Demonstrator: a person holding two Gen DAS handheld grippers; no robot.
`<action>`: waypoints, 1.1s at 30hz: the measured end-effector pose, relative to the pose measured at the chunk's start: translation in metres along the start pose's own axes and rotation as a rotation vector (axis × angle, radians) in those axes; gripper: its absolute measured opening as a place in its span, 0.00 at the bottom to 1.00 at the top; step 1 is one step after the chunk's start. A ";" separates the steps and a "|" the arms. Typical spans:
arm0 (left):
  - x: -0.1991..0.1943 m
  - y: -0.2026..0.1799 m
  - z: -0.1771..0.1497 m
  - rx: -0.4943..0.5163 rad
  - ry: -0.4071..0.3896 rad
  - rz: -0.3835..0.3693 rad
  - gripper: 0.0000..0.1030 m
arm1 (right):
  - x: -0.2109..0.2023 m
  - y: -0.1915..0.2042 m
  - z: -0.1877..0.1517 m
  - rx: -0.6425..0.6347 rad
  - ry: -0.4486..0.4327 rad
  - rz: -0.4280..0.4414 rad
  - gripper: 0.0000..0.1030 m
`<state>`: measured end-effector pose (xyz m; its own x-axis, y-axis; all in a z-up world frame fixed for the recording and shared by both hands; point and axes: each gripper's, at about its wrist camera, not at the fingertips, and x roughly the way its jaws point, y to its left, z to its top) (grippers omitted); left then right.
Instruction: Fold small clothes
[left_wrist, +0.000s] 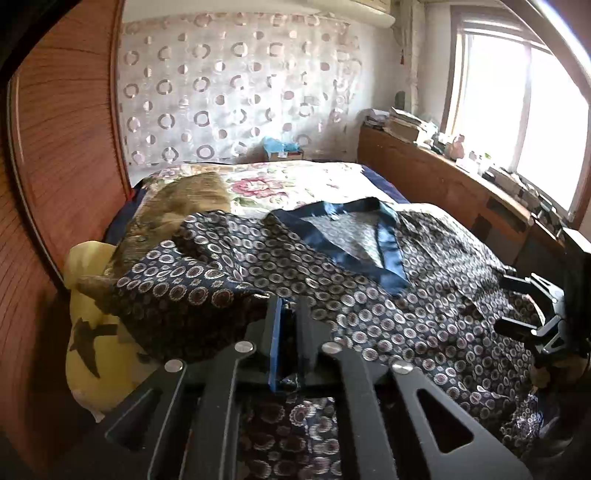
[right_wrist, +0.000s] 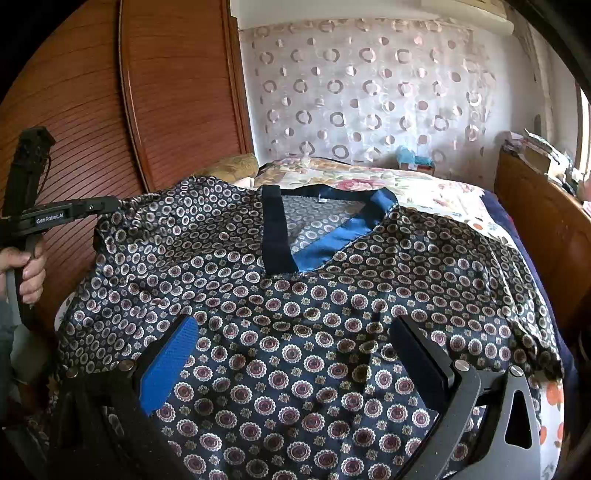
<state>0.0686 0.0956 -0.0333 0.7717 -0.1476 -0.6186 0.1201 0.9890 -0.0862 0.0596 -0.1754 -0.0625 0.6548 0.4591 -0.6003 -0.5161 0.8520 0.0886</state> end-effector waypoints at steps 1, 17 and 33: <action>0.000 -0.003 -0.001 0.003 0.004 -0.004 0.14 | -0.001 0.000 0.000 0.000 0.002 0.001 1.00; -0.023 0.066 -0.026 -0.148 -0.038 0.144 0.73 | 0.016 0.013 0.014 -0.053 0.000 0.041 1.00; 0.051 0.088 -0.028 -0.149 0.065 0.115 0.72 | 0.033 0.032 0.021 -0.110 -0.025 0.082 1.00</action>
<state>0.1012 0.1751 -0.0942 0.7324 -0.0380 -0.6798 -0.0634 0.9903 -0.1237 0.0761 -0.1281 -0.0628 0.6206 0.5336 -0.5746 -0.6250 0.7791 0.0486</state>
